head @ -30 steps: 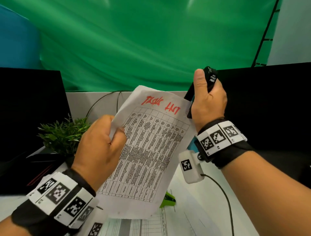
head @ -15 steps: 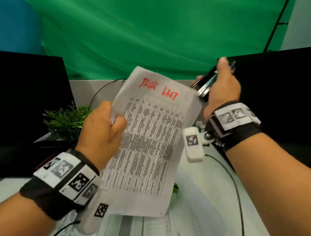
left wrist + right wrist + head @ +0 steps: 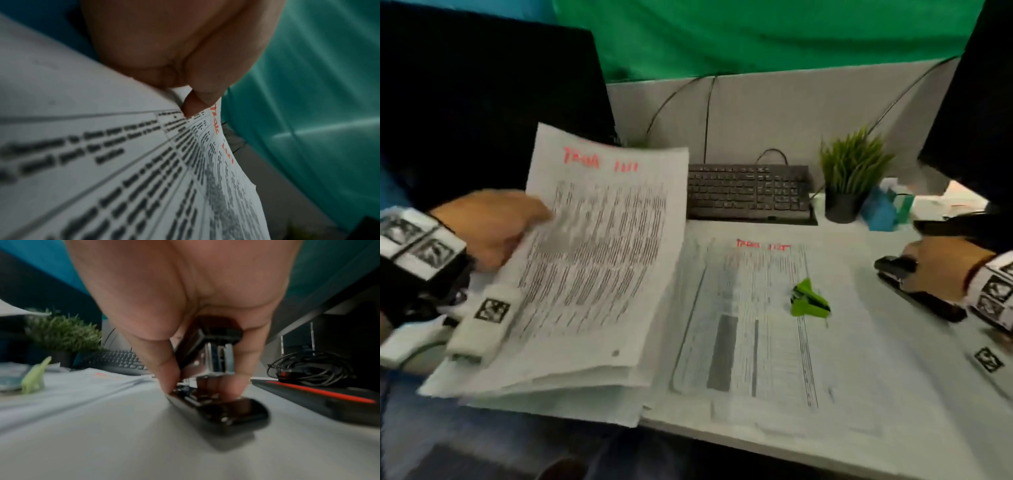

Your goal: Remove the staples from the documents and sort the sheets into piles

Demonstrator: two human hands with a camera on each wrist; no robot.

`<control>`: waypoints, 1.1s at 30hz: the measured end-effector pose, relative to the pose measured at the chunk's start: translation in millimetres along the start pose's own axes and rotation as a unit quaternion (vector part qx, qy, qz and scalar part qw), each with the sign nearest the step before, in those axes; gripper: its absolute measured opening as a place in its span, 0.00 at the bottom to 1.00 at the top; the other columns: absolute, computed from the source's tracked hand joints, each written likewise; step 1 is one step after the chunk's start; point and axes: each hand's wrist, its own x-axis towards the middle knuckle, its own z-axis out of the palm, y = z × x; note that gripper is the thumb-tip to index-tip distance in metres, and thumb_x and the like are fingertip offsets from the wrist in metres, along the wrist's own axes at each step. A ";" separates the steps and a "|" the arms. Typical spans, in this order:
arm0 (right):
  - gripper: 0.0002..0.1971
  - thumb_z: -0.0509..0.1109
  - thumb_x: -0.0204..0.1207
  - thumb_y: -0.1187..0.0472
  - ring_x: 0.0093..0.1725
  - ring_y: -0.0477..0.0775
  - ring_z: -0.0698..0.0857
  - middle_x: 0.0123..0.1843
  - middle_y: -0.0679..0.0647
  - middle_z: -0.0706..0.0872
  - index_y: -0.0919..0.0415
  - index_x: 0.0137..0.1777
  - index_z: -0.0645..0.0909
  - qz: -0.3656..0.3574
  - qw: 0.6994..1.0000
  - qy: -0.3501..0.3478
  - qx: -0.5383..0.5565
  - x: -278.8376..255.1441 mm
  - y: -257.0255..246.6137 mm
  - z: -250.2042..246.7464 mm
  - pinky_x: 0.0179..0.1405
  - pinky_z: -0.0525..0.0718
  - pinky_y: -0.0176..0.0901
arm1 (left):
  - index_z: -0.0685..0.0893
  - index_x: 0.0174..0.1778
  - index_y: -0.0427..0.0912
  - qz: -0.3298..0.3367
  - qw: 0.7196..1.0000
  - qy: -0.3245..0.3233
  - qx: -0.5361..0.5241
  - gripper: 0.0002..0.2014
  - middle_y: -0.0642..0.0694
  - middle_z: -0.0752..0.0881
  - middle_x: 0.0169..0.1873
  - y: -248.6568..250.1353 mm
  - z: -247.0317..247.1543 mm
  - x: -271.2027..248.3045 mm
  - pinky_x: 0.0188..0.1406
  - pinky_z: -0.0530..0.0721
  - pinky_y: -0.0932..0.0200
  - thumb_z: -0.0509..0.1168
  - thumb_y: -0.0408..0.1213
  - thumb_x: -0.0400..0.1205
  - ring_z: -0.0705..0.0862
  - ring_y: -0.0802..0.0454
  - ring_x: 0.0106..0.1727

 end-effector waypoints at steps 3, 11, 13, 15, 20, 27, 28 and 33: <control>0.17 0.71 0.75 0.44 0.51 0.51 0.84 0.52 0.48 0.86 0.48 0.61 0.82 -0.016 0.999 -0.022 -0.024 -6.7 -1.5 6.4 0.53 0.84 0.41 | 0.87 0.58 0.31 -0.029 0.998 -0.003 0.051 0.11 0.27 0.91 0.45 -43.1 18.4 6.8 0.53 0.87 0.33 0.61 0.28 0.86 0.89 0.30 0.47; 0.30 0.72 0.75 0.38 0.60 0.55 0.85 0.63 0.50 0.88 0.49 0.74 0.76 -0.086 0.979 0.122 0.142 -38.3 -49.8 -39.4 0.61 0.84 0.48 | 0.89 0.49 0.39 0.009 0.950 -0.031 0.312 0.10 0.39 0.93 0.42 -53.6 39.1 32.8 0.52 0.91 0.45 0.67 0.40 0.80 0.92 0.36 0.47; 0.33 0.73 0.74 0.36 0.63 0.53 0.83 0.68 0.50 0.84 0.43 0.78 0.71 -0.161 0.973 0.054 0.155 -49.3 -78.4 -40.9 0.64 0.83 0.49 | 0.87 0.51 0.37 0.034 0.921 0.001 0.387 0.17 0.37 0.90 0.45 -43.1 46.2 29.0 0.50 0.88 0.50 0.69 0.48 0.76 0.89 0.34 0.50; 0.39 0.73 0.73 0.34 0.69 0.55 0.79 0.73 0.51 0.78 0.40 0.82 0.64 -0.211 0.971 -0.031 0.108 -55.2 -103.4 -33.4 0.70 0.80 0.52 | 0.84 0.57 0.41 0.113 0.877 0.070 0.462 0.24 0.34 0.85 0.56 -27.9 59.3 11.3 0.56 0.85 0.47 0.70 0.53 0.71 0.85 0.31 0.57; 0.15 0.70 0.79 0.45 0.58 0.53 0.80 0.59 0.51 0.81 0.47 0.62 0.79 -0.260 0.965 -0.036 0.024 -49.3 -120.1 -18.0 0.60 0.81 0.46 | 0.88 0.50 0.43 0.210 0.843 -0.118 0.480 0.15 0.44 0.89 0.47 8.3 133.9 -52.9 0.48 0.83 0.58 0.63 0.50 0.84 0.87 0.42 0.51; 0.18 0.74 0.75 0.41 0.56 0.48 0.80 0.58 0.44 0.81 0.44 0.62 0.78 -0.241 0.966 -0.070 0.063 -62.0 -92.4 -19.8 0.58 0.81 0.42 | 0.82 0.48 0.39 0.142 0.872 -0.171 0.436 0.13 0.47 0.82 0.33 11.2 215.6 -69.1 0.24 0.74 0.63 0.72 0.47 0.80 0.81 0.52 0.31; 0.18 0.74 0.74 0.41 0.56 0.47 0.80 0.59 0.44 0.81 0.43 0.62 0.79 -0.245 0.964 -0.085 0.054 -64.8 -91.4 -15.9 0.58 0.81 0.41 | 0.83 0.54 0.38 0.143 0.879 -0.166 0.424 0.15 0.46 0.84 0.38 11.3 217.6 -69.5 0.26 0.77 0.63 0.73 0.45 0.80 0.84 0.49 0.35; 0.19 0.76 0.73 0.43 0.58 0.47 0.79 0.61 0.44 0.80 0.42 0.63 0.79 -0.248 0.962 -0.080 0.085 -64.9 -86.9 -11.4 0.58 0.81 0.40 | 0.79 0.35 0.39 0.148 0.938 -0.146 0.277 0.13 0.45 0.77 0.31 15.8 218.8 -58.9 0.27 0.72 0.62 0.73 0.41 0.81 0.78 0.48 0.35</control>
